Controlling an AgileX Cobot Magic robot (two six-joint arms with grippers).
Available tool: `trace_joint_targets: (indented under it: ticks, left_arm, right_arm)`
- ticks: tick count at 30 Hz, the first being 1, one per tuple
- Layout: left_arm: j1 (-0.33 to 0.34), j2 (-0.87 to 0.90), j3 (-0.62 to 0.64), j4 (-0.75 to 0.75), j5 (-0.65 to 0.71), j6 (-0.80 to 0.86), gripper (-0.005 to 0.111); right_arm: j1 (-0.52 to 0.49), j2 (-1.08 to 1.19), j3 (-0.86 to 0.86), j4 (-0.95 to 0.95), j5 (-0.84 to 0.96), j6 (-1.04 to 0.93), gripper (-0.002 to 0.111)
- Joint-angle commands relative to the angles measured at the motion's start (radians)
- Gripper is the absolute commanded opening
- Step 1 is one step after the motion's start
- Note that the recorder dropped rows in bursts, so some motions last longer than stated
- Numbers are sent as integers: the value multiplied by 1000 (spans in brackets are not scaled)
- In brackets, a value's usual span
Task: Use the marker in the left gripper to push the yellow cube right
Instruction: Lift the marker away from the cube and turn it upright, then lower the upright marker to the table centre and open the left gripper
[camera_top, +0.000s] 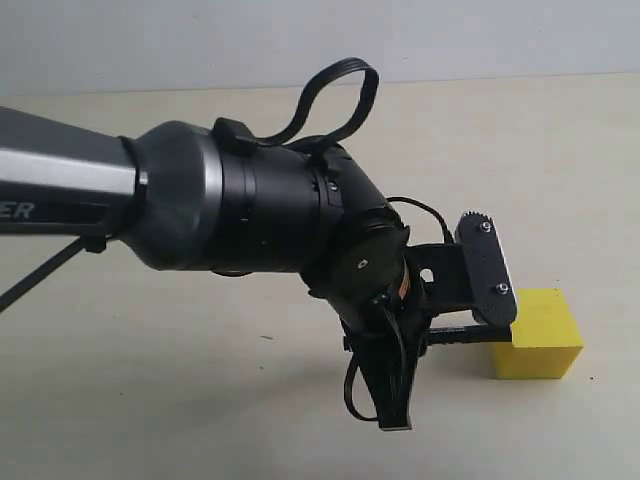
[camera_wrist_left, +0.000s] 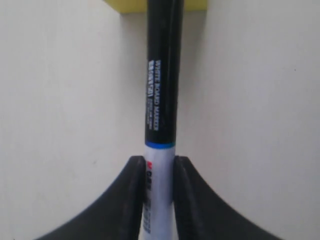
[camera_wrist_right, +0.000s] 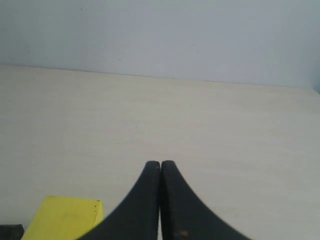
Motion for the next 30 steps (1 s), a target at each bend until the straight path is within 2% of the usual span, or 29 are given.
trace_joint_targets:
  ticks: [1,4,8,12,17,21,24,30]
  left_arm:
    - [6,3,-2,11,49,-9,0]
    - [30,3,-2,24,102,-20,0]
    - [78,1,-2,40,129,-155,0]
    - [134,-7,-2,42,101,-409,0]
    - [211,-11,-2,47,62,-829,0]
    - [269,-11,-2,47,47,-1073,0]
    - [292,-9,-2,45,47,-1214,0]
    - [299,-9,-2,42,20,-1338,0]
  right_arm:
    - [1,-5,4,4,-5,-9,0]
    - [1,-5,4,4,-5,-9,0]
    - [1,-5,4,4,-5,-9,0]
    - [1,-5,4,4,-5,-9,0]
    - [1,-5,4,4,-5,-9,0]
    - [1,-5,4,4,-5,-9,0]
    - [1,-5,4,4,-5,-9,0]
    - [1,-5,4,4,-5,-9,0]
